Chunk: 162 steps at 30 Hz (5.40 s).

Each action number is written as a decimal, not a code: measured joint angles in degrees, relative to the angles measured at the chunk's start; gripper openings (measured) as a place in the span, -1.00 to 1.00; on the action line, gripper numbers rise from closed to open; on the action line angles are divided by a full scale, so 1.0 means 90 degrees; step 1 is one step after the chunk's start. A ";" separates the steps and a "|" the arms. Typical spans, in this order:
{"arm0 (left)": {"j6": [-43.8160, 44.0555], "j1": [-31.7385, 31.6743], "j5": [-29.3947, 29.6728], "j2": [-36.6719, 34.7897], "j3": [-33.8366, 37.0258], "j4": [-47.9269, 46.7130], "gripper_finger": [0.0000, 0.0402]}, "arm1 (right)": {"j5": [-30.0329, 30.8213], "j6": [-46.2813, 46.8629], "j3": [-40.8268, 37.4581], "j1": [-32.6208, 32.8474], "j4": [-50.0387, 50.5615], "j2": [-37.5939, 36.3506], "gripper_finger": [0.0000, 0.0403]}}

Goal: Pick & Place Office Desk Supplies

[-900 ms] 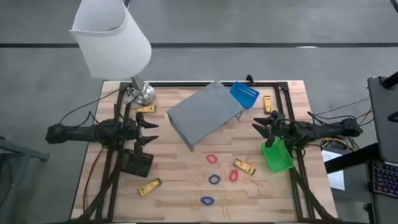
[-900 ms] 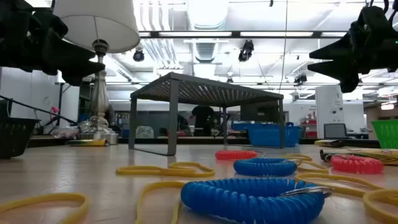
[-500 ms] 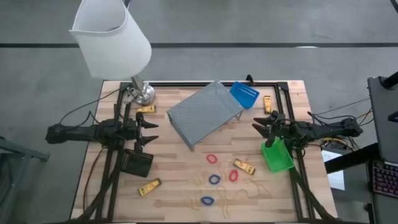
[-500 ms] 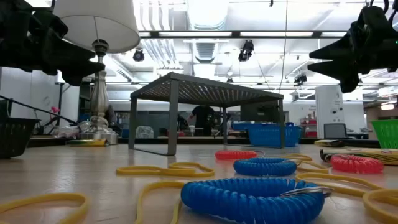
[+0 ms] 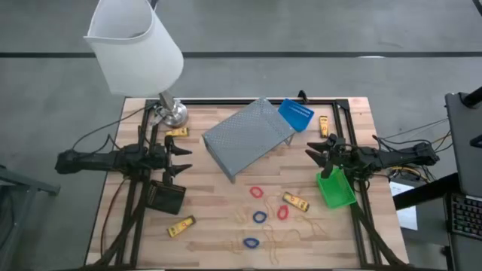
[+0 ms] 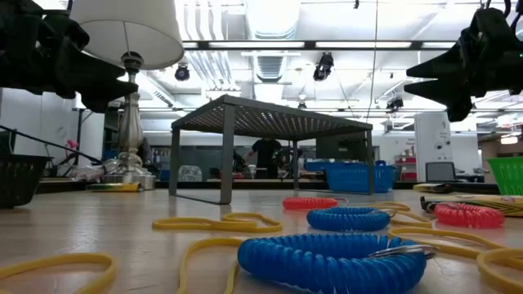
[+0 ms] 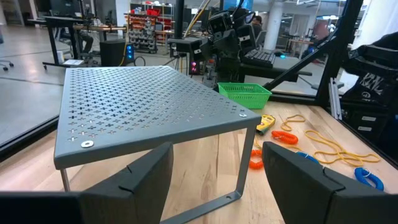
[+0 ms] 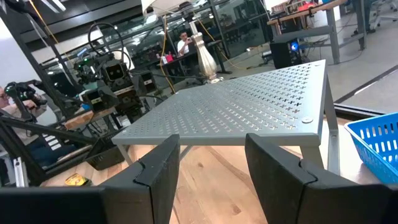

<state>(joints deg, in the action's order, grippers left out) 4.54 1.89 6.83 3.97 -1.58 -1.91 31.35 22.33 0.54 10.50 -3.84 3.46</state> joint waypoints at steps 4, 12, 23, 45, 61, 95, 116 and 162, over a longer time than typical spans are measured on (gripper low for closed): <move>0.0000 0.0001 0.0000 0.0000 0.0000 0.0000 0.26 | -0.0001 -0.0001 0.0001 -0.0001 -0.0002 0.0001 -0.11; 0.0000 0.0001 0.0001 0.0000 0.0000 0.0000 0.26 | -0.0001 0.0000 0.0000 0.0000 -0.0001 0.0001 -0.11; 0.0000 0.0002 0.0000 0.0000 0.0000 0.0000 0.26 | 0.0000 0.0000 0.0001 -0.0002 -0.0002 0.0002 -0.11; 0.0000 0.0000 0.0002 0.0000 0.0000 0.0000 0.26 | -0.0002 0.0001 0.0001 -0.0002 -0.0002 0.0002 -0.11; 0.0000 0.0001 0.0001 0.0000 0.0000 0.0000 0.26 | 0.0000 0.0000 -0.0001 -0.0001 -0.0002 0.0002 -0.11; 0.0000 0.0001 0.0000 0.0000 0.0000 0.0000 0.26 | -0.0001 -0.0001 -0.0001 -0.0001 -0.0002 0.0002 -0.11; 0.0000 0.0000 0.0000 0.0000 0.0000 0.0000 0.26 | 0.0036 0.1234 0.0002 -0.0001 -0.0101 0.0002 -0.11; 0.0000 0.0001 0.0000 0.0000 0.0000 0.0000 0.26 | -0.2205 -0.2543 0.2837 0.0005 0.1008 0.3727 -0.10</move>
<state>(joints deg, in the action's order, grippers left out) 4.54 1.90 6.83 3.97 -1.58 -1.91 11.51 -0.56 26.07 10.55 5.23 37.00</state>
